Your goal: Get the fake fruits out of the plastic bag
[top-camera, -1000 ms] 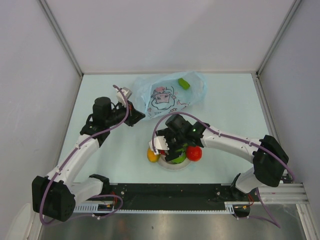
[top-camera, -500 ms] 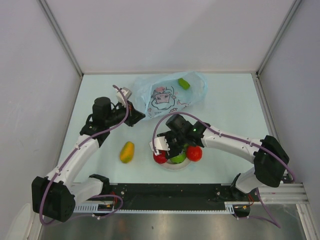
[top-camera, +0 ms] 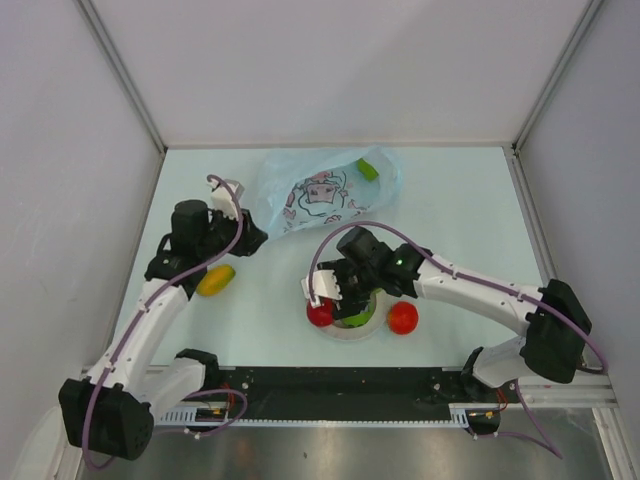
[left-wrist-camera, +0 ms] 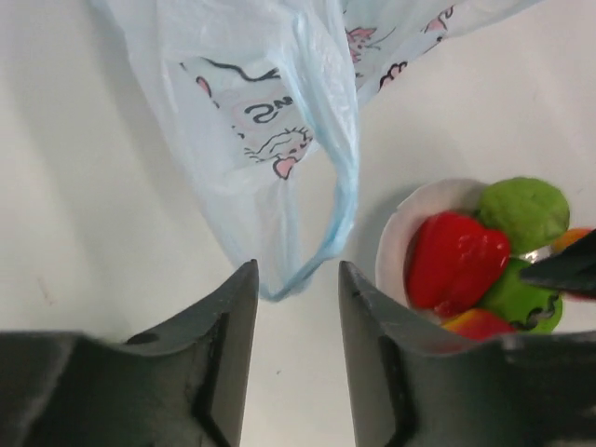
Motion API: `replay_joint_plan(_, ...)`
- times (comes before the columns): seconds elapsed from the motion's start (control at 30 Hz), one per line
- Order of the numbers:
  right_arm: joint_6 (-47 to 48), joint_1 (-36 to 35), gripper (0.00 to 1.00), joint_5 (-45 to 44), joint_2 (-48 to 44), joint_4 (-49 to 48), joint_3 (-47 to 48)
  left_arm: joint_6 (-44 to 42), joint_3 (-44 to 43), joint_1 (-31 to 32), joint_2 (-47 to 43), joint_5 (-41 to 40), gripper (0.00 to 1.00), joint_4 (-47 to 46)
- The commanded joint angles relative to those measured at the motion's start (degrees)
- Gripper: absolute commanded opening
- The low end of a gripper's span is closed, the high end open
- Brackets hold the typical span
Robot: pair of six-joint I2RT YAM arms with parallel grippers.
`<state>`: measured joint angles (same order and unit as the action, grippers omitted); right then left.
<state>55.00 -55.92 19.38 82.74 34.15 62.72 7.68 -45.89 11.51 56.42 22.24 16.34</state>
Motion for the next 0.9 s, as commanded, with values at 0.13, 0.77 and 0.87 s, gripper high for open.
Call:
replay_joint_plan(0.13,-19.2,5.7,0.78,-1.9,-5.0,-10.1,2.2,-19.3,-7.5,-7.4,-12.6,1.9,0.82,15.2)
replay_joint_plan(0.77,-40.2,32.1,0.79,5.3,-9.1,-7.6,3.2,-43.1,-32.2,-25.7,43.9,-6.5,1.00,17.0)
replay_joint_plan(0.87,-42.1,33.7,0.79,7.6,-10.3,-7.7,2.2,-48.6,-42.9,-25.1,54.2,-4.6,1.00,21.8)
